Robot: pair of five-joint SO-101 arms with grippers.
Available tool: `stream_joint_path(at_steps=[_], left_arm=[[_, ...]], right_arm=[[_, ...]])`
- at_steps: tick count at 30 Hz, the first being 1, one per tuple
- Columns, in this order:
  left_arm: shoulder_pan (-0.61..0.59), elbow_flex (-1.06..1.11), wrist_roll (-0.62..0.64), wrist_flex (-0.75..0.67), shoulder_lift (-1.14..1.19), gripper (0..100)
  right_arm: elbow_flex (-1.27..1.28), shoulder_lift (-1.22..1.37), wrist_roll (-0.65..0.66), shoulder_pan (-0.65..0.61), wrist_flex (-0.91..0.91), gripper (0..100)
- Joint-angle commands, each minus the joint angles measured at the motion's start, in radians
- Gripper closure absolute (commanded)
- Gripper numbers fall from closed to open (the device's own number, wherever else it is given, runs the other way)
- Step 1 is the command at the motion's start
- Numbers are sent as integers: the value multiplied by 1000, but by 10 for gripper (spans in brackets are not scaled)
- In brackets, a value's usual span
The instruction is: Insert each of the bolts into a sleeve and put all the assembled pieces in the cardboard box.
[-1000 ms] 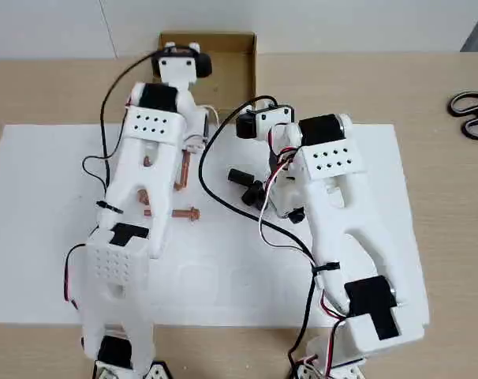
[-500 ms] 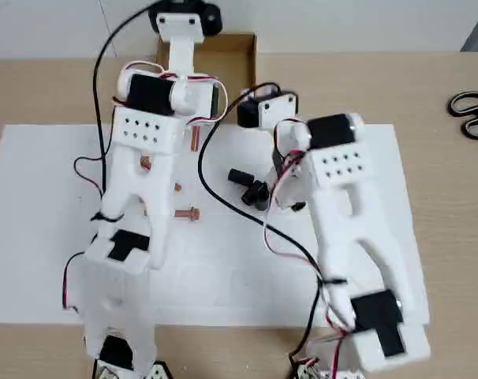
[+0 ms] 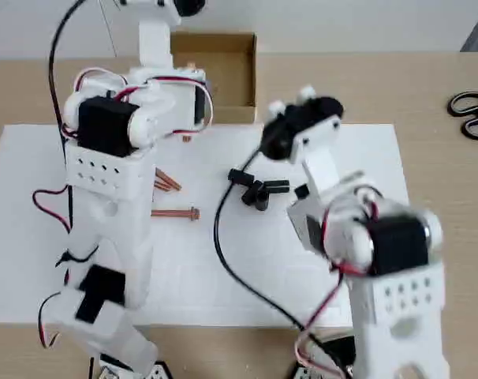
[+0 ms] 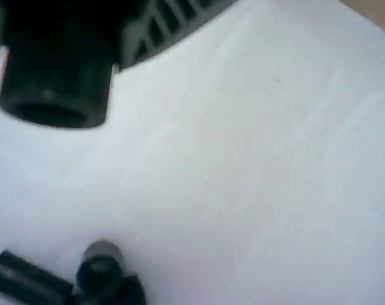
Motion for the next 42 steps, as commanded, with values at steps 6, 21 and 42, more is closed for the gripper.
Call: stream_joint_path(at_steps=[6,21,42], left_arm=[[3,234,-5,9,-242,993],[9,472,132,-172,-281,993],[23,555,130,-172,-278,993]], right_arm=[[376,-334,5,5,-392,984],[1059,-897,5,5,-803,995],[1494,-1072,-187,-31,-1204,992]])
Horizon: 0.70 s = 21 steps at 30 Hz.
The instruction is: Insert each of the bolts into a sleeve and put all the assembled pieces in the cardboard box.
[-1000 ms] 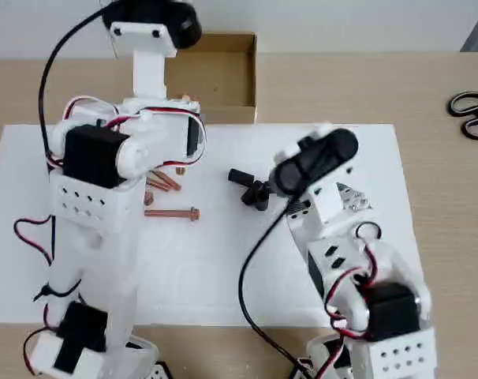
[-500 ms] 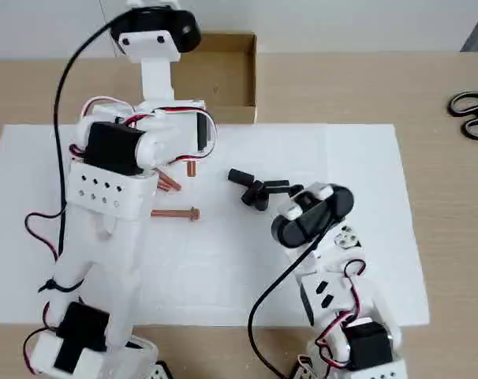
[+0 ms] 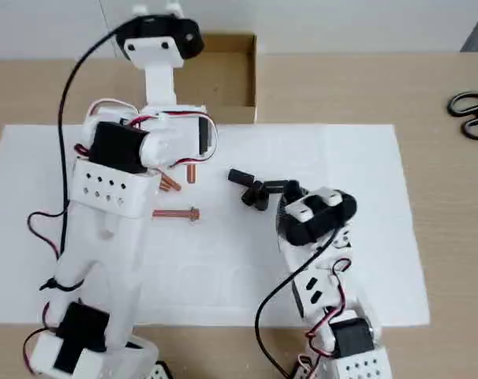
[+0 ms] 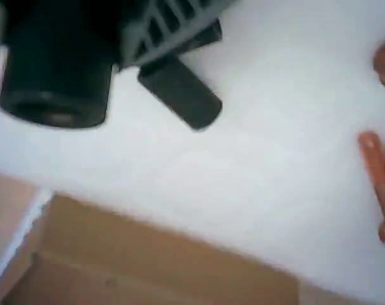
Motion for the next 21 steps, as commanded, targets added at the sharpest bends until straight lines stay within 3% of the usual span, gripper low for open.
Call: stream_joint_path(at_steps=[1,9,21], left_arm=[[29,5,5,-29,-44,993],[123,5,6,-40,-51,993],[-40,4,84,-52,-127,993]], right_arm=[[9,-16,-21,-47,-58,992],[9,-16,-23,-117,-133,994],[9,-16,-23,-113,-349,994]])
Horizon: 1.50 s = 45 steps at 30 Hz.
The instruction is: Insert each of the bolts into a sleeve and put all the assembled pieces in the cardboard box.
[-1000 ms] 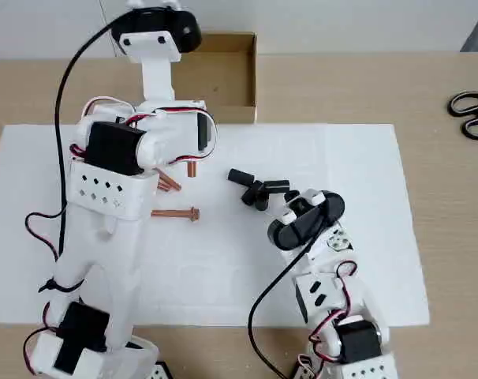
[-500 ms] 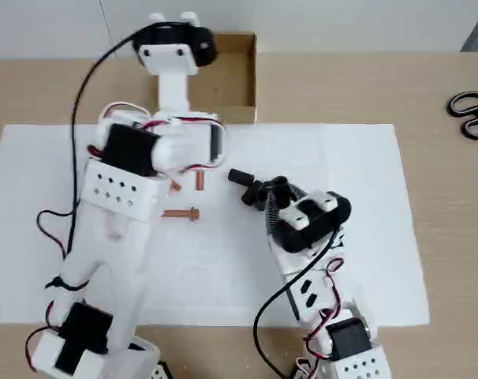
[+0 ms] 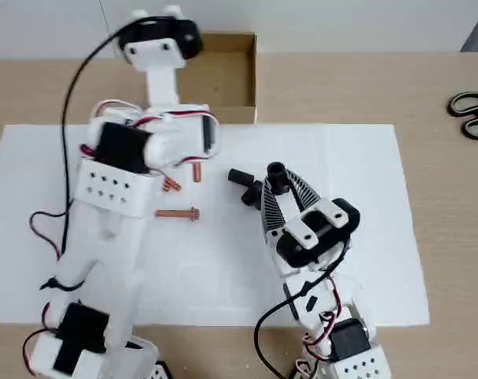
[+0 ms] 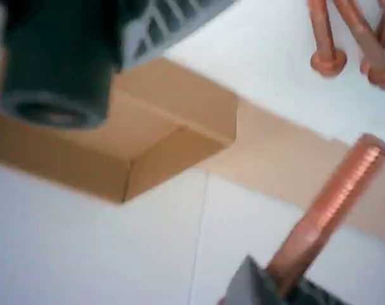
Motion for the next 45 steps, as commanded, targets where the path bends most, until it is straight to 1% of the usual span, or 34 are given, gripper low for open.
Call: stream_joint_path(at_steps=[1,6,10,18,21,24,27,34,39,41,45], left_arm=[[-28,-8,6,-3,-124,993],[-20,-8,6,-12,-230,993],[14,-8,6,-38,-255,993],[180,21,2,-146,-253,993],[221,85,-52,-213,-256,993],[229,156,-57,-307,-261,993],[239,185,-57,-371,-261,993],[295,182,-63,-416,-292,994],[288,223,-63,-459,-387,994],[288,260,-63,-503,-416,994],[287,364,-75,-644,-462,994]], right_arm=[[9,-15,-8,-4,-67,994],[9,-15,-5,-4,-125,994],[9,-15,-5,-4,-130,994],[9,-15,-6,-4,-122,994],[9,-13,-5,-2,-120,994],[9,-13,-5,-2,-120,994],[9,-13,-5,-2,-120,994],[9,-7,-6,-2,-117,994],[9,-12,-8,-2,-30,994],[9,-12,-8,-2,-27,994],[9,-7,-8,-2,-22,994]])
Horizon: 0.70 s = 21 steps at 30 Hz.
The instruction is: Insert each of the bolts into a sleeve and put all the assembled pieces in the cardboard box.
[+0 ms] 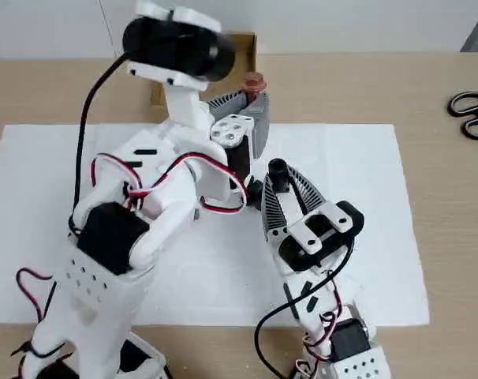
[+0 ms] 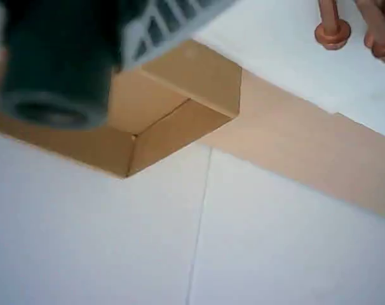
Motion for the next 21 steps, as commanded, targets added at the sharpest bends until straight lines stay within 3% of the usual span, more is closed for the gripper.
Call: stream_joint_path(at_steps=[1,12,21], left_arm=[[-2,65,-23,-130,-57,994],[-2,367,-17,-459,-66,994],[-2,433,23,-468,-141,994]], right_arm=[[9,-7,-6,-2,2,994],[9,-7,-6,-2,4,994],[9,-7,-6,-1,4,994]])
